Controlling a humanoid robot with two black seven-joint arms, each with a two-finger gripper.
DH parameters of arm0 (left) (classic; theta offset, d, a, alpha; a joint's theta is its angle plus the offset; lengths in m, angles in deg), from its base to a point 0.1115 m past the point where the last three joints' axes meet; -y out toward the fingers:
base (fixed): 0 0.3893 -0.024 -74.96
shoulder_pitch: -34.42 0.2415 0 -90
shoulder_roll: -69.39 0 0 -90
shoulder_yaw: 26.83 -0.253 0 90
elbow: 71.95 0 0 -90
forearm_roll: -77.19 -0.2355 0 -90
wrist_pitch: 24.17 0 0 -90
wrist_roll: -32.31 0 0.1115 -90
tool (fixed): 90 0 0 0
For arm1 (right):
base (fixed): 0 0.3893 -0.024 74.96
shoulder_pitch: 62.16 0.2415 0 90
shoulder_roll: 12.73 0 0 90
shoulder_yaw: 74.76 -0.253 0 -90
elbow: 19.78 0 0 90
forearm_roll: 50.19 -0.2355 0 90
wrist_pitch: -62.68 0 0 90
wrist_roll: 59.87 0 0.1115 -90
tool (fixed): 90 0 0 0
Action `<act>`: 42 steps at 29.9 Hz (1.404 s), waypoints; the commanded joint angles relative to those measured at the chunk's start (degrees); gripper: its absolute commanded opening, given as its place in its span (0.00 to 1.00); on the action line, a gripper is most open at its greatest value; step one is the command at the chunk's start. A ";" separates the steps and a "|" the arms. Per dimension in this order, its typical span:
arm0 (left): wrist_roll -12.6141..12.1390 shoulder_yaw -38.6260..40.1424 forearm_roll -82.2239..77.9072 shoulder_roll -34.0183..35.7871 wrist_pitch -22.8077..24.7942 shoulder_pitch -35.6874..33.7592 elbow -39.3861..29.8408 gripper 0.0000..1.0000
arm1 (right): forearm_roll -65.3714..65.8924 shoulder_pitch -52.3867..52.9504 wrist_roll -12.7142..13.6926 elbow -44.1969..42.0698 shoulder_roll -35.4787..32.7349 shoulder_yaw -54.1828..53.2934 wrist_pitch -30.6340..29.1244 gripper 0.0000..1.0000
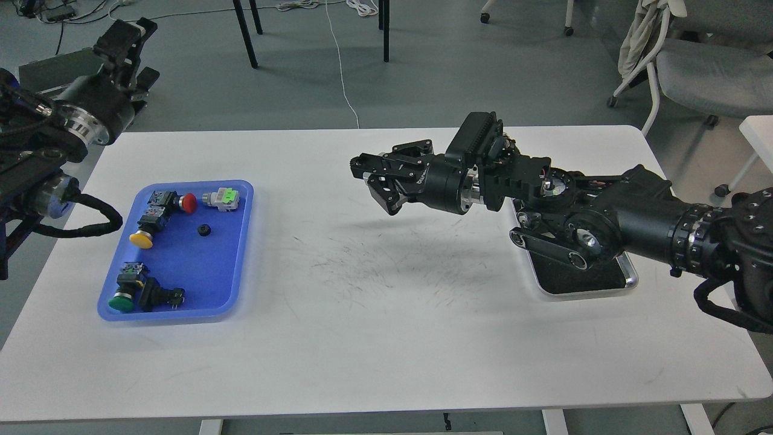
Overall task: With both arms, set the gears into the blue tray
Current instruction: 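Carry the gear with the right gripper toward the table center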
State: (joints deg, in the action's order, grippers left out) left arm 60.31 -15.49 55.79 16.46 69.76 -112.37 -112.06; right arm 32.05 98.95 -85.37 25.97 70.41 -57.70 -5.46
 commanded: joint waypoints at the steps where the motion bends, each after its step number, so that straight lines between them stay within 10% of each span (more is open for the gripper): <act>1: 0.00 0.00 0.04 0.54 -0.15 0.01 -0.50 0.99 | 0.03 -0.45 -0.17 1.10 1.23 0.07 0.20 0.01; 42: 0.00 0.00 0.22 6.96 -1.91 0.45 -6.65 0.99 | 5.57 -10.91 -2.19 -9.18 6.86 4.99 1.17 0.01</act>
State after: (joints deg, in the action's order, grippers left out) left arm 60.31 -15.49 56.01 23.22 67.86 -112.12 -118.65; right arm 37.62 88.46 -87.61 17.41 77.27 -53.08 -4.09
